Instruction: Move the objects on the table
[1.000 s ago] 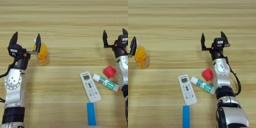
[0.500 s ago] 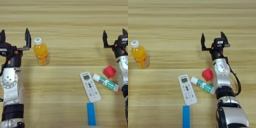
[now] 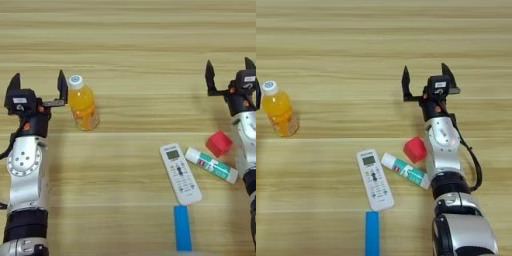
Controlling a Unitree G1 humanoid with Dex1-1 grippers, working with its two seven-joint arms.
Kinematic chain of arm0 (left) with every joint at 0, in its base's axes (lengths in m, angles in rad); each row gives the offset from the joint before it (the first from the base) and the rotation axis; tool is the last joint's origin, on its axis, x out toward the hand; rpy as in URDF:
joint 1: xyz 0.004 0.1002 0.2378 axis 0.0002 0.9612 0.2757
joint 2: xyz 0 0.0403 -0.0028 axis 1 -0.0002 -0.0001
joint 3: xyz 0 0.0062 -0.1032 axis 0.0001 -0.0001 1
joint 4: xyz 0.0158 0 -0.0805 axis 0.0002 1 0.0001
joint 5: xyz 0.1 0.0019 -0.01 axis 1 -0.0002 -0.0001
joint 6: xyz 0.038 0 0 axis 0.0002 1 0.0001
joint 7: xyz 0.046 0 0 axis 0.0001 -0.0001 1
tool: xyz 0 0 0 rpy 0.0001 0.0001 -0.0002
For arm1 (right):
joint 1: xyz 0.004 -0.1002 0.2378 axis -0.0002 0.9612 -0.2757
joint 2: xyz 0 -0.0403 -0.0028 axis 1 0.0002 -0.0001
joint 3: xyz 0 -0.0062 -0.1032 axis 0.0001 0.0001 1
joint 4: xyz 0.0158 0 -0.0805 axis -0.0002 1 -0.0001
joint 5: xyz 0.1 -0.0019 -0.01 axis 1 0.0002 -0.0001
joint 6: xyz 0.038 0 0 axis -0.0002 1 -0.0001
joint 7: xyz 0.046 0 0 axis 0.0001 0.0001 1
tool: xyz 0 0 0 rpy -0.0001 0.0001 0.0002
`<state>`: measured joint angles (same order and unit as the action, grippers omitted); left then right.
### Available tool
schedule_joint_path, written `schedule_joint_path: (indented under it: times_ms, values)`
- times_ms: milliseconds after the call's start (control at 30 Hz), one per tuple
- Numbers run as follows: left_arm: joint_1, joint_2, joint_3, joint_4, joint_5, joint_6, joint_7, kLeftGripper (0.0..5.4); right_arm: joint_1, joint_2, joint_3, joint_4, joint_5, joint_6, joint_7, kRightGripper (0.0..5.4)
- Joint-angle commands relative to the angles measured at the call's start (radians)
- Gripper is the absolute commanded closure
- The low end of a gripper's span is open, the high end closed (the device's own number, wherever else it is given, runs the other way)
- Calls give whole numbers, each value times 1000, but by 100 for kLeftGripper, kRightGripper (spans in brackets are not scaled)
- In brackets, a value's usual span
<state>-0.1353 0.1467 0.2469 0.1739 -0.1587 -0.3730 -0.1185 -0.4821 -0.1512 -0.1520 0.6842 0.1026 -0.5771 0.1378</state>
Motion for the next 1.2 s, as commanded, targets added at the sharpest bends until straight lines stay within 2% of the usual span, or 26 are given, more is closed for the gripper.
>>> schedule_joint_path:
  times_ms: [33,600,1200]
  values:
    - [1,15,0,15,19,30,15,2,-11,0,0,-5,-4,-1,-3,0]
    - [17,33,-31,23,33,109,8,2,-8,-1,0,-10,-2,0,-1,0]
    - [34,35,-39,21,39,109,0,2,14,-5,2,-67,1,10,6,0]
